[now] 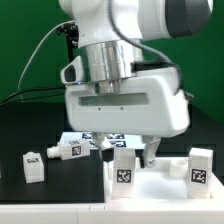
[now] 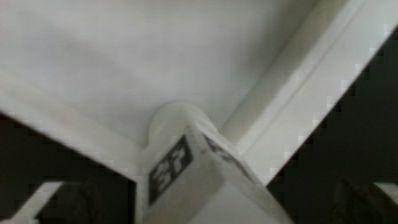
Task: Assemble square table
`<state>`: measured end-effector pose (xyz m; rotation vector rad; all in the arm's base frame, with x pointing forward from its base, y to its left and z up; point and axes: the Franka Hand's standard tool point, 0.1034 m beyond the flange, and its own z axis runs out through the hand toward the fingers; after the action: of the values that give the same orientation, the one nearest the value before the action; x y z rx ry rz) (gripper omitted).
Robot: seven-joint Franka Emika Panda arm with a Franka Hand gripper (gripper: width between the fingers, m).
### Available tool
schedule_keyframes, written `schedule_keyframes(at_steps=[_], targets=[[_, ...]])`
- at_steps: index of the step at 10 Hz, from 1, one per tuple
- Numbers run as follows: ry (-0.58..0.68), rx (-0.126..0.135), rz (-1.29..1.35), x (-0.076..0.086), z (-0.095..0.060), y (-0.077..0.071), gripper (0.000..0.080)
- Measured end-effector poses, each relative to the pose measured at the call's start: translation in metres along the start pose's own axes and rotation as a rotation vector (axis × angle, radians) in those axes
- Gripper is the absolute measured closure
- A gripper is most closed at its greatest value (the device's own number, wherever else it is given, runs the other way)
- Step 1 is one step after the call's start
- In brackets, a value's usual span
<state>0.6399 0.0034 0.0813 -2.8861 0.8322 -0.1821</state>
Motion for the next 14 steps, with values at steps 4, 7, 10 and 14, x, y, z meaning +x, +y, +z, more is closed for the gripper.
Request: schedule_keyframes(at_steps=[4, 7, 10, 14], targets=[[-0.033, -0.018, -0.267, -0.001, 0.005, 0.007, 0.0256], [-0.032, -0.023, -0.106, -0.001, 0.006, 0.01, 0.0511], [-0.016, -0.025, 0.328, -0.001, 0.005, 0.012, 0.0511], [-0.035, 0.014, 0.987, -0.003, 0.006, 0.013, 0.0511]])
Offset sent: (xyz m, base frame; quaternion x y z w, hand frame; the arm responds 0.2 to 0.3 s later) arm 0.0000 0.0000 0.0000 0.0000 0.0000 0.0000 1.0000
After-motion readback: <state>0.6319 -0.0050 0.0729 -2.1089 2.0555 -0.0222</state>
